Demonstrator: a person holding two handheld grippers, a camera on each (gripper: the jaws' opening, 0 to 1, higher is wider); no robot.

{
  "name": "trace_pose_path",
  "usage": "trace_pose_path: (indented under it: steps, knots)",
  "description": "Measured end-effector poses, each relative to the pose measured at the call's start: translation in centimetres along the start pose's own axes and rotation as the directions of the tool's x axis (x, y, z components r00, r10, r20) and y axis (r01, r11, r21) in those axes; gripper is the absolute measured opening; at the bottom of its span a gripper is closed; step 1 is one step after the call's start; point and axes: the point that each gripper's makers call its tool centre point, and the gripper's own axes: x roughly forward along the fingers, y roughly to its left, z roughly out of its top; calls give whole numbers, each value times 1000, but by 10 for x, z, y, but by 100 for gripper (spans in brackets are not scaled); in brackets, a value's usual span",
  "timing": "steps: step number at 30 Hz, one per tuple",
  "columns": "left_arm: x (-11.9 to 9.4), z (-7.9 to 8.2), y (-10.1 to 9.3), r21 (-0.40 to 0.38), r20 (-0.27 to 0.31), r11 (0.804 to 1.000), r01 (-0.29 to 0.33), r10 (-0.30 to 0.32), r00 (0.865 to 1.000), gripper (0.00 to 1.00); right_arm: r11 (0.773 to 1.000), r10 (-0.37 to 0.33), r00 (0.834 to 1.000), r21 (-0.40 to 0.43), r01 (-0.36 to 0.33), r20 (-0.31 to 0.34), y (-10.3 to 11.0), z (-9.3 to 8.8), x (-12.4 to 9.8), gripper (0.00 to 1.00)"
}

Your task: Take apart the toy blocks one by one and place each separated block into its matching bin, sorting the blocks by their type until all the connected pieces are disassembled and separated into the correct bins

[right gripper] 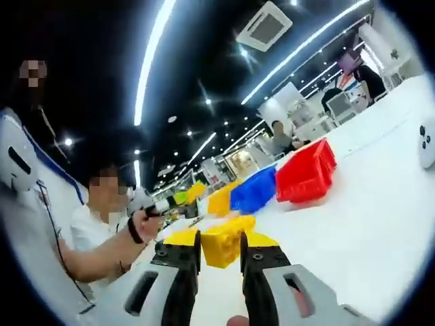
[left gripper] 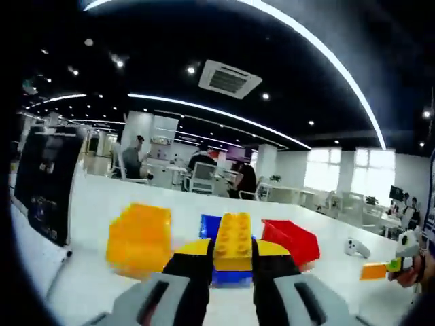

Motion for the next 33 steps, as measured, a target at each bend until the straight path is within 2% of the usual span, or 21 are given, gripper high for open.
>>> trace_pose_path:
  steps: [3, 5, 7, 9, 11, 15, 16, 18, 19, 23, 27, 30, 32, 33]
  knots:
    - [22, 20, 49, -19, 36, 996, -89, 89, 995, 24, 1000, 2, 1000, -19, -2, -4, 2, 0, -5, 24]
    - [41, 23, 79, -8, 8, 993, -116, 116, 993, 24, 1000, 3, 1000, 15, -3, 21, 2, 1, -7, 24]
    - [55, 26, 108, -30, 21, 982, -186, 186, 982, 24, 999, 12, 1000, 31, -13, 13, 4, -5, -6, 24]
    - [67, 19, 127, -34, -1, 974, -225, 225, 974, 24, 1000, 2, 1000, 6, -2, -16, 7, -12, -5, 24]
    - [76, 13, 134, -33, -20, 970, -241, 241, 970, 24, 1000, 4, 1000, -6, -4, -22, 11, -13, -5, 24]
    - [83, 3, 141, 34, -42, 959, -281, 282, 958, 25, 1000, 3, 1000, -14, -3, -22, 12, -12, -10, 24]
    - [83, 3, 141, 30, -40, 959, -283, 284, 958, 28, 1000, -2, 1000, -7, 2, -21, 10, -13, -11, 24]
    - [83, 3, 141, 22, -35, 958, -287, 288, 957, 49, 1000, -12, 1000, 8, 12, -20, 5, -15, -12, 24]
    - [83, 4, 143, 28, -34, 956, -291, 292, 956, 52, 1000, -11, 1000, 14, 12, -25, 5, -18, -12, 24]
    - [81, 9, 136, 26, -37, 968, -250, 251, 967, 53, 1000, -22, 999, 6, 23, -48, 3, -25, -11, 24]
    - [71, 23, 123, 26, -9, 976, -217, 217, 976, 52, 1000, -25, 999, 6, 25, -35, 1, -19, -9, 24]
    - [65, 32, 115, 21, 18, 980, -200, 200, 980, 49, 1000, -23, 999, -10, 22, -31, 0, -11, -4, 24]
    - [61, 34, 108, 16, 14, 984, -178, 178, 984, 42, 1000, -20, 999, -25, 19, -35, 0, -8, -1, 24]
    - [59, 36, 105, 16, 19, 985, -170, 170, 985, 41, 999, -15, 999, -38, 14, -41, 1, -5, 2, 24]
